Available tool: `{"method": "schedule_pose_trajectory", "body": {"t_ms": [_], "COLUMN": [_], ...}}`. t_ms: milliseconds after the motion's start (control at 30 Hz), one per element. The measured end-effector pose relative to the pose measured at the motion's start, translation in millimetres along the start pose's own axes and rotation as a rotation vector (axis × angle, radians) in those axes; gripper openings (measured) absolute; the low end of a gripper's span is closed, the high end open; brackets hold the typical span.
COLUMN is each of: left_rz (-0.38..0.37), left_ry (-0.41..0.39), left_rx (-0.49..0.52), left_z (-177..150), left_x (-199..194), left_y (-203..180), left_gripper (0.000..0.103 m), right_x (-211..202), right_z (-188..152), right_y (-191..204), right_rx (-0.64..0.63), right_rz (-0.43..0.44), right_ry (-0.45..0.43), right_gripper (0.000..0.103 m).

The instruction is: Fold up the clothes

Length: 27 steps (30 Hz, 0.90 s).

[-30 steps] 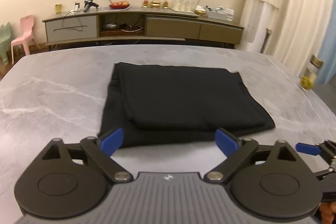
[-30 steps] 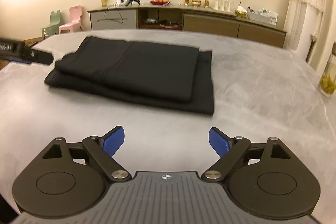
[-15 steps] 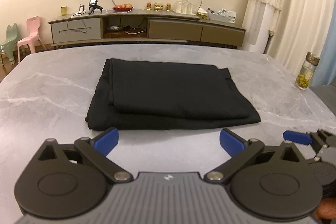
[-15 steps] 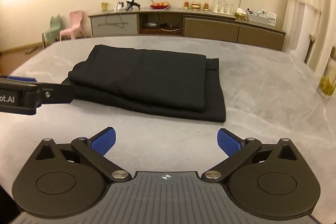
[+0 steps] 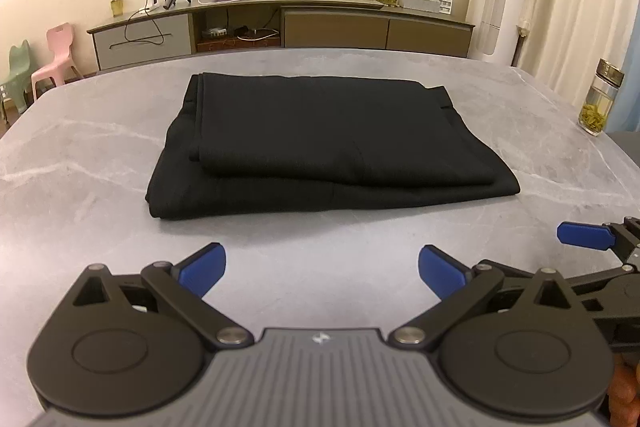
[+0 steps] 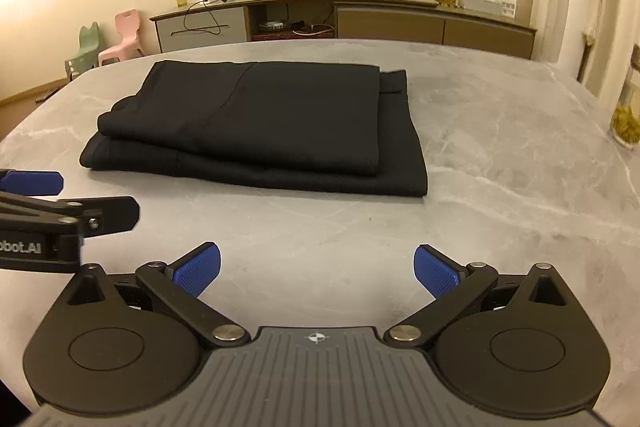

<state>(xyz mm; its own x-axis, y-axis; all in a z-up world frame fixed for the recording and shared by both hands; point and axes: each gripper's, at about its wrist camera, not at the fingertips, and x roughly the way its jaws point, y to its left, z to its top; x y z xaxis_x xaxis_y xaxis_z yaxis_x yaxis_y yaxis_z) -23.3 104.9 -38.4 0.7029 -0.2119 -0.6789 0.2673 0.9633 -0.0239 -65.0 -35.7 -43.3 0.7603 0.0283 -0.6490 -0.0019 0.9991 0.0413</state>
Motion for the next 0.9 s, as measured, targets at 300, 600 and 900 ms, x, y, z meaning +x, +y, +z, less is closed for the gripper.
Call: {"method": "schedule_pose_trajectory", "body": {"t_ms": [300,600,900], "left_rz": [-0.011,0.005,0.006], "left_ry": [-0.033,-0.033,-0.03], "left_rx": [0.003,-0.009,-0.008], "left_z": [0.6,0.9,1.3], "left_x": [-7.7,-10.2,-11.3], "left_y": [-2.0,1.4,3.0], "left_gripper": [0.103,0.103,0.103], "right_x": [6.6,8.3,9.0], "right_z": [1.9,2.4,2.6], "right_y": [-2.8,-6.0,-8.1], "right_rx": [-0.016,-0.019,-0.022], "right_rz": [-0.029,-0.032,-0.031], "right_ry": [0.018,0.019,0.019], "right_gripper": [0.102,0.102,0.102]}}
